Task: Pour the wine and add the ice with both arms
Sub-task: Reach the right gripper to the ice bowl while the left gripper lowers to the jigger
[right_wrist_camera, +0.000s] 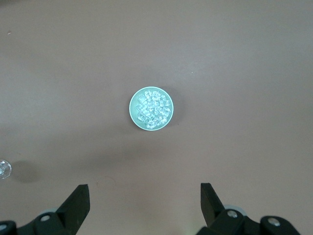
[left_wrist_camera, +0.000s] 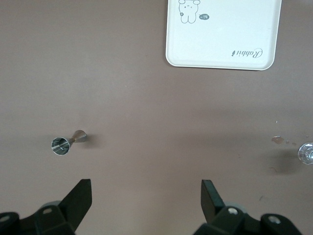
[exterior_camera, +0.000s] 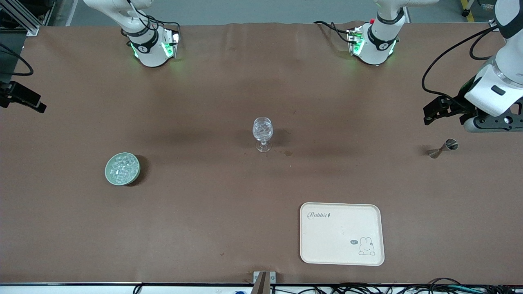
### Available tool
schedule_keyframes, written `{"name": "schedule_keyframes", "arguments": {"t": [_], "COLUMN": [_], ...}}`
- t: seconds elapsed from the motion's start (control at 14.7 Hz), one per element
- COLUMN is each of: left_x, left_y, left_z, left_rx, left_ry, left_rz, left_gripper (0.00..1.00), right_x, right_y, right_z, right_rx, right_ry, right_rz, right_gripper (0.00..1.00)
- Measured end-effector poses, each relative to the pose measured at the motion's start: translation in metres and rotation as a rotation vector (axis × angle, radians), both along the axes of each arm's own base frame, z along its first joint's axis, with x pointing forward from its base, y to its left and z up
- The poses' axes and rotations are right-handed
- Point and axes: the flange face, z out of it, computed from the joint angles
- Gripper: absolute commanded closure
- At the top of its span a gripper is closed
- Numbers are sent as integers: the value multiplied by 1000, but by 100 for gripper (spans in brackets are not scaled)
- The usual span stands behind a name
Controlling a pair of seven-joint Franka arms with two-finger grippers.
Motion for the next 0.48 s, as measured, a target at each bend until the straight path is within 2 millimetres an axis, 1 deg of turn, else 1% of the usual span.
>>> {"name": "schedule_keyframes", "arguments": {"t": [0.48], "left_x": [0], "left_y": [1], "left_z": [-1], "left_rx": [1], "left_ry": [3], "left_rz": [-2], "left_gripper": [1], "right_x": [0], "right_y": [0], "right_z": [0], "right_rx": [0], "right_ry": [0], "right_rz": [0], "right_gripper": [0]}}
